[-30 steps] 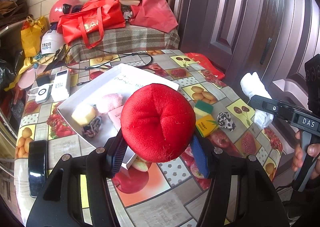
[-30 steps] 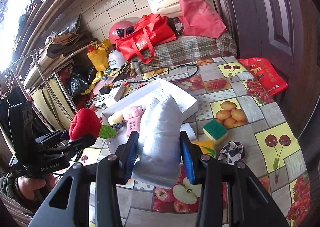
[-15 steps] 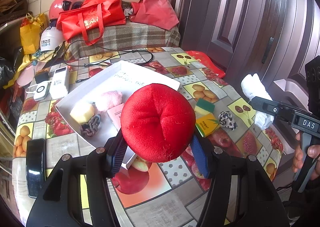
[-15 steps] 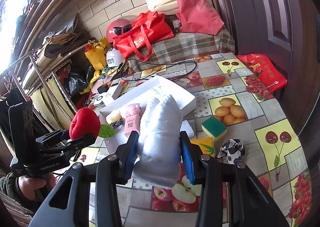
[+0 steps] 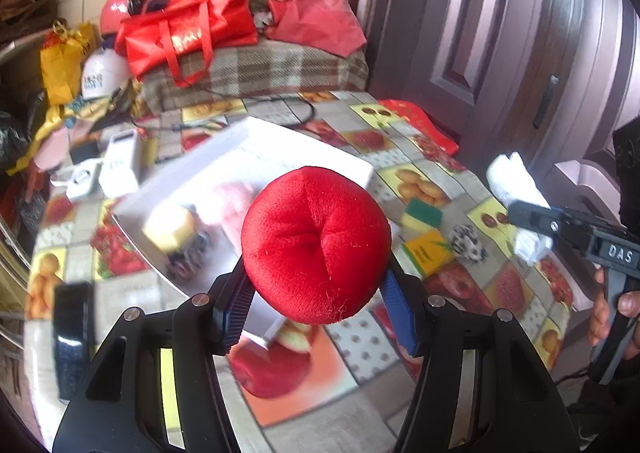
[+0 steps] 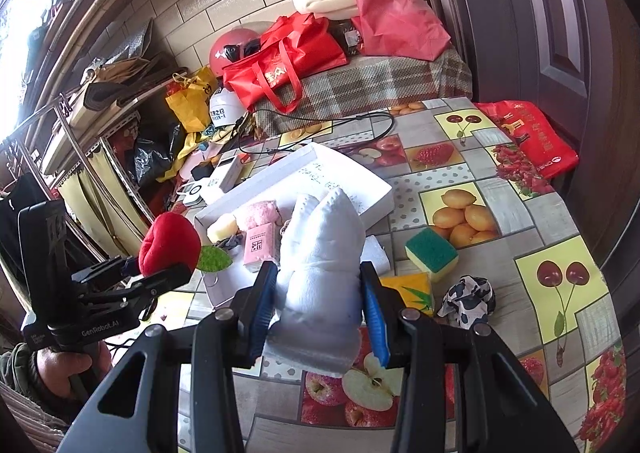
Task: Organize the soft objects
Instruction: 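Carry the red plush apple and white glove toward the white tray, then lower the apple and glove into the tray and open both tools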
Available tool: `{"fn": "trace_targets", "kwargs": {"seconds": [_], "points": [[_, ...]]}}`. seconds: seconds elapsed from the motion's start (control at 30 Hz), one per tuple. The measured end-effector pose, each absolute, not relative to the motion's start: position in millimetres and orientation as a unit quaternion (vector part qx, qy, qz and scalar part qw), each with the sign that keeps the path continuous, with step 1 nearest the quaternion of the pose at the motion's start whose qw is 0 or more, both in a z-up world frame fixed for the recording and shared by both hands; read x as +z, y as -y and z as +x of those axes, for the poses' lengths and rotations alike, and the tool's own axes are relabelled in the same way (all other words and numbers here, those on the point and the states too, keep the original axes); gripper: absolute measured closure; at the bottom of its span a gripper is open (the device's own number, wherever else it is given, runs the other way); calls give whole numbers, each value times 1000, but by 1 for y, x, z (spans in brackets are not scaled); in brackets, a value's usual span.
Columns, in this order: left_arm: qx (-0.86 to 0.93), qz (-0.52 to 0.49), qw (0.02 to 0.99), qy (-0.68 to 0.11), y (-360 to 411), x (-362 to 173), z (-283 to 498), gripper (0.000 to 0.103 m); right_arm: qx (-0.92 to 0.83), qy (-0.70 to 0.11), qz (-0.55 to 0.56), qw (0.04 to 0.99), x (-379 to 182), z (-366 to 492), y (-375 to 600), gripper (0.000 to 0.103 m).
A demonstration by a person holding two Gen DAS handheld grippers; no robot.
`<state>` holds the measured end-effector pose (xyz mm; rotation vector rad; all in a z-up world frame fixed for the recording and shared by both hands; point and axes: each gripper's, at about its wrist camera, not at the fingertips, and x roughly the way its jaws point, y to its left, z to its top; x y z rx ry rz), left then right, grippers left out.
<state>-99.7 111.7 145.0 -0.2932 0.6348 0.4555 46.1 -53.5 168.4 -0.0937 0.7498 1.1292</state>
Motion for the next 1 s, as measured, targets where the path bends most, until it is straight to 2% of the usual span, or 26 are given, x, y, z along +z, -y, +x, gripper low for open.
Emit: {"fn": "trace_targets", "kwargs": {"seconds": [0.27,0.53,0.77,1.0], "points": [[276,-142,910,-273,-173,177,-100,43,541,-319,-57,776,193,58,25,62],[321,-182,888,-275,-239,173,-93,43,567,-311,-69,759,207,77,-38,62],[311,-212,870,-317,-261,127,-70,43,570,-406,-95,708,139,90,-108,62],[321,-223,856,-337,-283,99,-42,41,571,-423,-127,692,105,87,-153,61]]}}
